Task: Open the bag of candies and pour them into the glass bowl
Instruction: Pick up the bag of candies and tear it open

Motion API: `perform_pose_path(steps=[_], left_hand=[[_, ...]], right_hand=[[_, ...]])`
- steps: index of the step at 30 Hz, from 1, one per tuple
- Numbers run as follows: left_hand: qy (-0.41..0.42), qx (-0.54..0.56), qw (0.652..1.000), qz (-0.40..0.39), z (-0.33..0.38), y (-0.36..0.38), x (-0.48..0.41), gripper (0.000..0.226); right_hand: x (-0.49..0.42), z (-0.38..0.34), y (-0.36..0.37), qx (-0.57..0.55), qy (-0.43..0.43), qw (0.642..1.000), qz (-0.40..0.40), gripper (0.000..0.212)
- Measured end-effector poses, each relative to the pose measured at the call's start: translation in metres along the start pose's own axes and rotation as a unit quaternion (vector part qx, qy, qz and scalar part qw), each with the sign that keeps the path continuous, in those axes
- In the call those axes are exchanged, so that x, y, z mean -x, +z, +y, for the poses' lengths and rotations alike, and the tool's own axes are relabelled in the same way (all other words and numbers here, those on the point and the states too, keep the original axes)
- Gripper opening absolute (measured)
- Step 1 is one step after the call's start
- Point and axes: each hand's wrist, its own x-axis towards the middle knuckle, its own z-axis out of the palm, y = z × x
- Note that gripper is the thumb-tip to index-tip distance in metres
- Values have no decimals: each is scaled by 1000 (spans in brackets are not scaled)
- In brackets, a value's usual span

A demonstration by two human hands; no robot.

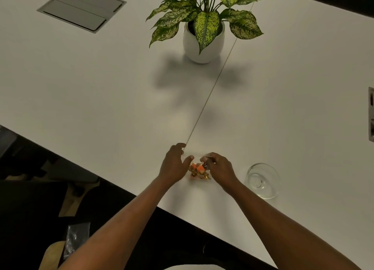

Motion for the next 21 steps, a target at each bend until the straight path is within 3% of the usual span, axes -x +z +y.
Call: perform_pose_path(steps=[3,8,14,18,21], left_hand=[[70,-76,994,-43,7,-7,-4,21],[79,-112,987,-88,14,-11,-4,16],[-58,26,992,-109,17,-9,0,12],[-152,145,971,-118,22,-5,7,18],[-179,204,954,-124,25,-2,13,19]], right_hand=[[0,-1,-7,27,-19,999,-25,20],[-2,-2,-12,94,-69,992,-52,21],[0,2,-13,84,-105,991,4,22],[6,4,-10,83,-67,992,63,29],[11,5,-5,31,-8,999,38,25]])
